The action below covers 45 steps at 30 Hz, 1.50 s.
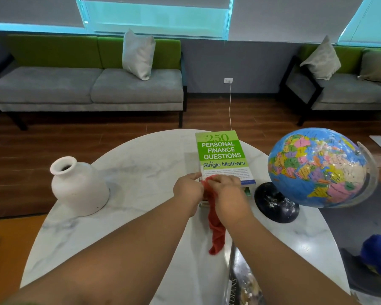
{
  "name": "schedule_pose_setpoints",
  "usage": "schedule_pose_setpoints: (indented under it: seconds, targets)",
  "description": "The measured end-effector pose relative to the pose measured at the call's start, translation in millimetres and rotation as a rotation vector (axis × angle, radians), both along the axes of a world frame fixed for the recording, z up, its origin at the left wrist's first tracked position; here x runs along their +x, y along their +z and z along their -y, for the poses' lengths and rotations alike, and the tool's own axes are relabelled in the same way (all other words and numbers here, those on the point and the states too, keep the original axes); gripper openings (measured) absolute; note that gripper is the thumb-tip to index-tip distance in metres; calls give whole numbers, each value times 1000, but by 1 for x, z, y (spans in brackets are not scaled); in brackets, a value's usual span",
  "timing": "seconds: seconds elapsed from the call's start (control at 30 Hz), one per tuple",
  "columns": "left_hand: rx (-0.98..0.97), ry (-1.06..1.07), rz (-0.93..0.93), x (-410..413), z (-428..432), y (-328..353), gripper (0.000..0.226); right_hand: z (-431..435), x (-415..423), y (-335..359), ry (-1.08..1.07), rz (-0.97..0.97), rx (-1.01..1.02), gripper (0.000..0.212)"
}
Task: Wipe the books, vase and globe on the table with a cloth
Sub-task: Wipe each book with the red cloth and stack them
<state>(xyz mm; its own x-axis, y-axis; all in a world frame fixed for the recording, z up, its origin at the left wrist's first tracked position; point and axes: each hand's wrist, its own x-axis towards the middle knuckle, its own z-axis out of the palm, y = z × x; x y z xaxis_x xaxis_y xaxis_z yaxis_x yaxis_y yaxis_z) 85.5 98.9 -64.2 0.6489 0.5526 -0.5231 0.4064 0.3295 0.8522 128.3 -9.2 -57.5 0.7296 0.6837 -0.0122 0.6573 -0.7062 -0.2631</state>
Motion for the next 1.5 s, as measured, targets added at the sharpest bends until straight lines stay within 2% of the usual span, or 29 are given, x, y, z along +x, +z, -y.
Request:
schedule_pose_setpoints:
  seconds: [0.1,0.23,0.27,0.33,0.47,0.57,0.67,0.77,0.83,0.9,0.97,1.1,1.17,1.23,1.37,1.5]
  targets:
    - [4,21,-2,-2,-2,-1,49,-3,-2,-1,37,-39,-34,56]
    - [35,-13,-22,0,-3,-3,64,7,1,1,-221,-89,45,44]
    - [43,-15,-31,0,-2,-3,66,12,-3,1,-307,-127,163,36]
    - [50,-25,-32,-1,-3,-4,66,24,-10,3,-475,-293,433,24]
    - [101,-58,-63,-9,-7,-7,66,60,-17,10,-645,-720,650,34]
    - [167,-116,-97,-27,-4,-11,57,86,-26,18,-789,-1037,870,30]
    - [172,-181,-132,-52,2,-17,45,115,-33,30,-855,-1134,988,24]
    - [68,-291,-151,-76,14,-19,31,147,-38,45,-915,-1204,1051,16]
    - [0,-383,-171,-89,23,-18,27,165,-41,53,-937,-1258,1038,17]
    - [-24,-485,-204,-98,32,-22,25,183,-41,54,-974,-1298,936,27]
    - [-33,-576,-230,-106,43,-26,22,196,-47,51,-1016,-1323,816,27]
    - [-76,-669,-260,-118,61,-29,20,210,-59,16,-1086,-1098,419,23]
    - [-84,-707,-262,-122,67,-30,24,217,-61,-15,-1001,-1012,202,20]
    - [-77,-761,-260,-125,72,-33,27,210,-67,-28,-886,-957,63,7]
    - [-27,-780,-253,-136,73,-37,15,188,-75,-31,-837,-867,78,20]
    - [-45,-602,-254,-147,52,-42,13,168,-87,-32,-819,-889,200,22]
